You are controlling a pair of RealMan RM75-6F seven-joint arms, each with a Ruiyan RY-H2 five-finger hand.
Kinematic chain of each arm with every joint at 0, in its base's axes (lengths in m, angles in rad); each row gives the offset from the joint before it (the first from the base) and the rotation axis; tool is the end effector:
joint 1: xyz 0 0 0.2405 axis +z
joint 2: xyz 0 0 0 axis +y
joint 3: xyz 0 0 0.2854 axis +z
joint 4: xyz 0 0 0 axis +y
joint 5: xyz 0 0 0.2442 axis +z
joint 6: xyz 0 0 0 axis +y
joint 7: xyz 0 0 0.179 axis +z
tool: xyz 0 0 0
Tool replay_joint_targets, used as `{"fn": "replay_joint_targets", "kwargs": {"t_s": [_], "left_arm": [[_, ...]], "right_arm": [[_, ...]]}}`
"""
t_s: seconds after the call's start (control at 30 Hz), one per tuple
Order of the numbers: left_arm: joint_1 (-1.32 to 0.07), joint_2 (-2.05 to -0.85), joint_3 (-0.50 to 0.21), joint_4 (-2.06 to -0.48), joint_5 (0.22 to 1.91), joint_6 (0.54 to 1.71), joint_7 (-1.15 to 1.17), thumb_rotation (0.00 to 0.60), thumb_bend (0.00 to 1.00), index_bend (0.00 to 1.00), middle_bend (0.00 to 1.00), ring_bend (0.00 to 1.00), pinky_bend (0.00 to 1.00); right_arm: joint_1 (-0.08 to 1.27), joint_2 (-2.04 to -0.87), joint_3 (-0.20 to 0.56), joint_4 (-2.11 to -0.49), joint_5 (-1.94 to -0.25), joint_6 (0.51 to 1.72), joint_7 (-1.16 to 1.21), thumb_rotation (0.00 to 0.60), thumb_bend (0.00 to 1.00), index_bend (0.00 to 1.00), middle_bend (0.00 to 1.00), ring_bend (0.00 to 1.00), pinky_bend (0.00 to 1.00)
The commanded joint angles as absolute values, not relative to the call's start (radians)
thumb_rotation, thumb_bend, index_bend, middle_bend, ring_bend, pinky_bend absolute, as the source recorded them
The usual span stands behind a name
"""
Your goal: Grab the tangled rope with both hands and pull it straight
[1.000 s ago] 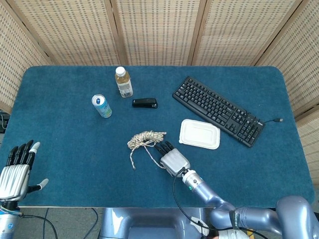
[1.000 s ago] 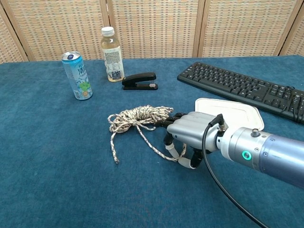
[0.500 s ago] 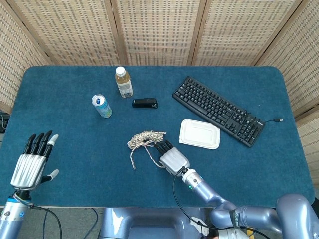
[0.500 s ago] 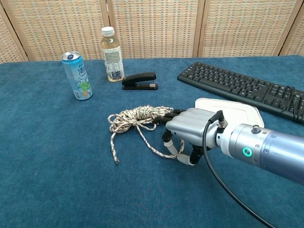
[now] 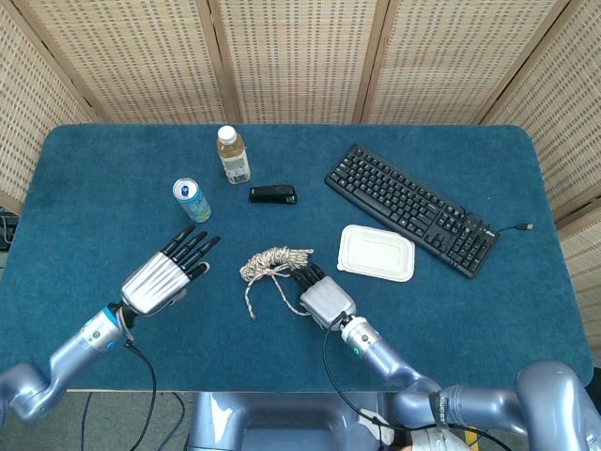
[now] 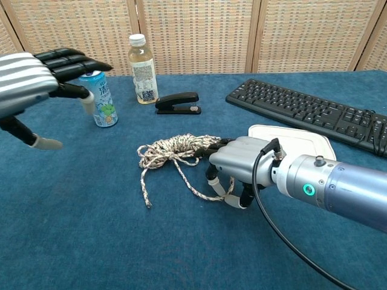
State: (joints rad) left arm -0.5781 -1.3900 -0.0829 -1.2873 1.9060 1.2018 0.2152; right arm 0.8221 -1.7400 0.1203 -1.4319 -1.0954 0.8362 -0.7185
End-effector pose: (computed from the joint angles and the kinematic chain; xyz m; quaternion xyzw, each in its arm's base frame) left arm -0.2077 0.3539 0.0050 -0.8309 -0.0549 -0.3900 0.3931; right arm -0.1104 -0.3532 -0.1569 0.8588 -0.2476 0.2799 0.3504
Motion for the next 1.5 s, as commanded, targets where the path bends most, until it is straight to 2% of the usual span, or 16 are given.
{"fn": "replay_joint_targets", "kwargs": {"t_s": [0.03,0.23,0.53,1.23,1.5], "left_arm": [[-0.64,-1.451,-0.067,-1.231,1.931,1.151,0.164,0.6,0.15,0.41,0.0,0.0,0.0],[-0.708,-1.532,-0.036,-1.172,1.949,1.101,0.143,0.6,0.16,0.43,0.0,0.0,0.0],[-0.748,-1.598,0.001,-1.133,1.929,1.035,0.172,0.6,0.23,0.44,0.0,0.0,0.0],[-0.75,-1.752,0.056,-0.974,1.884,1.076,0.171,0.6,0.29,0.48,0.0,0.0,0.0],[-0.753,-1.789,0.065,-0.936,1.868,1.09,0.158,0.6,0.31,0.54,0.0,0.0,0.0]], "right_arm": [[0.827,-1.738,0.119,-1.43,-1.087,0.833,-0.72,0.6,0.43,0.63,0.0,0.0,0.0],[0.835,-1.733,0.116,-1.434,-1.072,0.835,-0.712,0.6,0.43,0.63,0.0,0.0,0.0],[0.846,-1.733,0.112,-1.428,-1.068,0.836,-0.694,0.6,0.43,0.63,0.0,0.0,0.0],[0.86,-1.742,0.097,-1.415,-1.063,0.85,-0.675,0.6,0.43,0.64,0.0,0.0,0.0],[0.863,-1.741,0.092,-1.414,-1.061,0.854,-0.672,0.6,0.43,0.64,0.0,0.0,0.0]]}}
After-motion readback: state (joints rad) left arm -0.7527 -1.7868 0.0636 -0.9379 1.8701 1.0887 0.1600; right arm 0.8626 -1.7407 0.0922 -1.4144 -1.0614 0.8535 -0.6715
